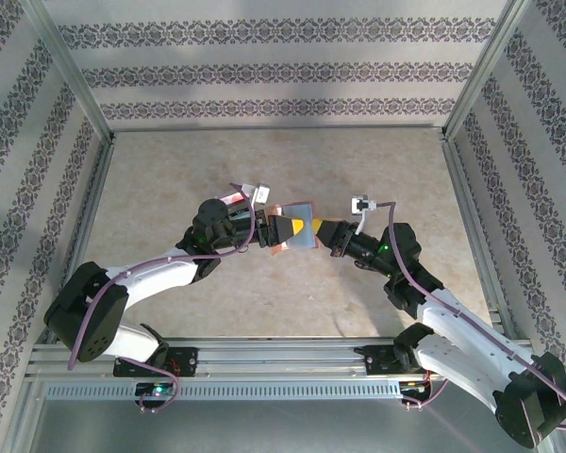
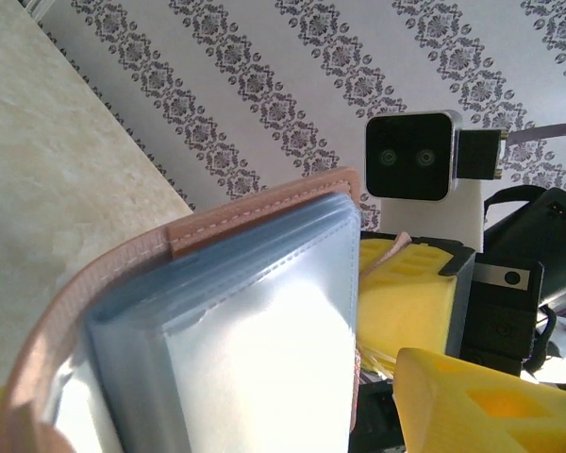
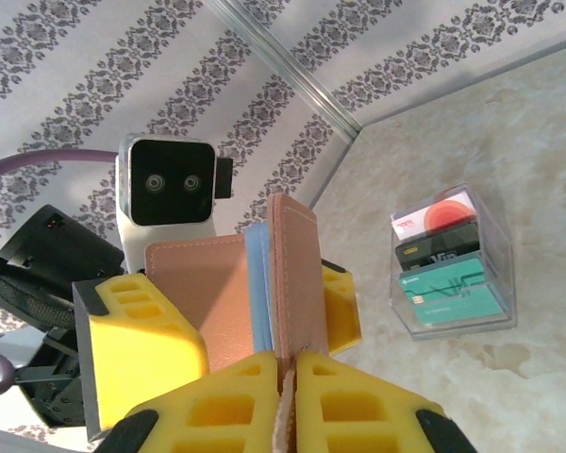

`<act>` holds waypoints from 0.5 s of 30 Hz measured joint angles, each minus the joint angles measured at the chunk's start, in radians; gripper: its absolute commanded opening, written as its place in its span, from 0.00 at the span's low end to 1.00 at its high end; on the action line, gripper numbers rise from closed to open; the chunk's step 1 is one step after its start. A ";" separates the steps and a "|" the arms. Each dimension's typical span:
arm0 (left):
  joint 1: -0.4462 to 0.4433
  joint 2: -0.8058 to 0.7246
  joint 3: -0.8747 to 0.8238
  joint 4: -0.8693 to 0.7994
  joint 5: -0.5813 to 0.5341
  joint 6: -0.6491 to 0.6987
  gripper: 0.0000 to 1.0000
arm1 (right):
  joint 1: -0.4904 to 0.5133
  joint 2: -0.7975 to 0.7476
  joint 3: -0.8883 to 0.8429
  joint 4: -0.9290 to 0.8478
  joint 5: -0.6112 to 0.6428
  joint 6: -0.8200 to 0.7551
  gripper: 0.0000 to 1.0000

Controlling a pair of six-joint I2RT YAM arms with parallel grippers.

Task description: Take the credit cards out of the card holder

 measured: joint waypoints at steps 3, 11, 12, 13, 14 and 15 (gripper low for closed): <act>0.000 0.019 -0.003 0.001 0.000 -0.009 0.64 | 0.000 -0.010 0.000 -0.028 0.023 -0.007 0.00; 0.000 0.053 -0.011 0.000 0.000 -0.023 0.57 | 0.000 -0.063 0.014 -0.131 0.099 -0.033 0.00; 0.000 0.053 -0.011 0.000 0.000 -0.024 0.55 | 0.000 -0.071 0.016 -0.138 0.105 -0.034 0.00; 0.000 0.053 -0.011 -0.001 -0.001 -0.023 0.54 | 0.000 -0.081 0.017 -0.146 0.113 -0.036 0.00; 0.000 0.053 -0.011 -0.001 0.000 -0.023 0.53 | 0.000 -0.090 0.018 -0.156 0.121 -0.039 0.00; 0.000 0.053 -0.011 -0.001 0.000 -0.023 0.52 | 0.000 -0.097 0.021 -0.166 0.127 -0.041 0.00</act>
